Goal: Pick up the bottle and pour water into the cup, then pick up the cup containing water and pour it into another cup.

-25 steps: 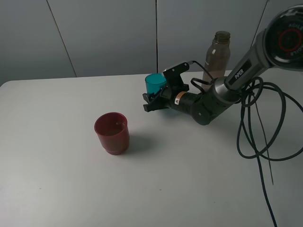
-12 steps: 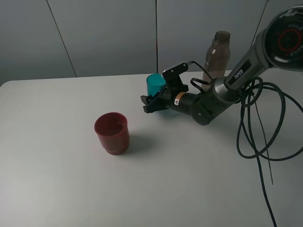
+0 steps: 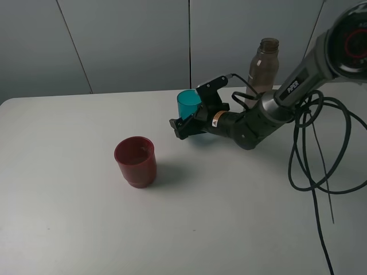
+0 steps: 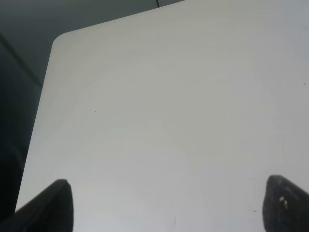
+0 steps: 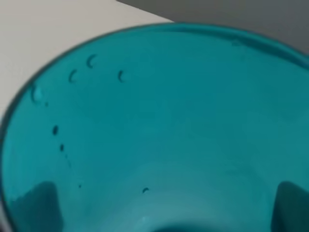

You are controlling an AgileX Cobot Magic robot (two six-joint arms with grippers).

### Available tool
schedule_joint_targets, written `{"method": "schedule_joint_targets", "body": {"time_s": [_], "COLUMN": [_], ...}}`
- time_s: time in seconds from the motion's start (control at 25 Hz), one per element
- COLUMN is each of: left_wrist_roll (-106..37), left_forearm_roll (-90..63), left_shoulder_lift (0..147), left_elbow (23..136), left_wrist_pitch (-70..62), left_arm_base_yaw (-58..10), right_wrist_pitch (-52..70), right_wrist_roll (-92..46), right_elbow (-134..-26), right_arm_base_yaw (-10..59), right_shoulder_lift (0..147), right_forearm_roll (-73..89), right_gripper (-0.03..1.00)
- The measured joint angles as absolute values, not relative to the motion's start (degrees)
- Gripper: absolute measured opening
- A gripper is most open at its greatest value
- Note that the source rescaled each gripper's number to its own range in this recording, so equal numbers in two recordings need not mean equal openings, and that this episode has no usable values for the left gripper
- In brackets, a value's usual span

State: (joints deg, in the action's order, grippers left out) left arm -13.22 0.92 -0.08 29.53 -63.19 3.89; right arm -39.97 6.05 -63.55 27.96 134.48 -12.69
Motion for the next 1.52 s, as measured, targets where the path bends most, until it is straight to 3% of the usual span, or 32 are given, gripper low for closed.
{"method": "schedule_joint_targets", "body": {"time_s": [0.48, 0.84, 1.52], "left_wrist_roll": [-13.22, -13.22, -13.22], "left_forearm_roll": [0.92, 0.92, 0.92], "left_shoulder_lift": [-0.08, -0.08, -0.08], "left_elbow": [29.53, 29.53, 29.53], "left_wrist_pitch": [-63.19, -63.19, -63.19], "left_arm_base_yaw": [3.89, 3.89, 3.89], "right_wrist_pitch": [-39.92, -36.05, 32.57], "right_wrist_roll": [-6.28, -8.36, -1.68], "right_elbow": [-47.86, -36.67, -36.06], "right_arm_base_yaw": [27.96, 27.96, 27.96], "right_shoulder_lift": [123.26, 103.55, 44.22], "right_forearm_roll": [-7.99, -6.55, -4.49], "right_gripper": [1.00, 1.00, 1.00]}}
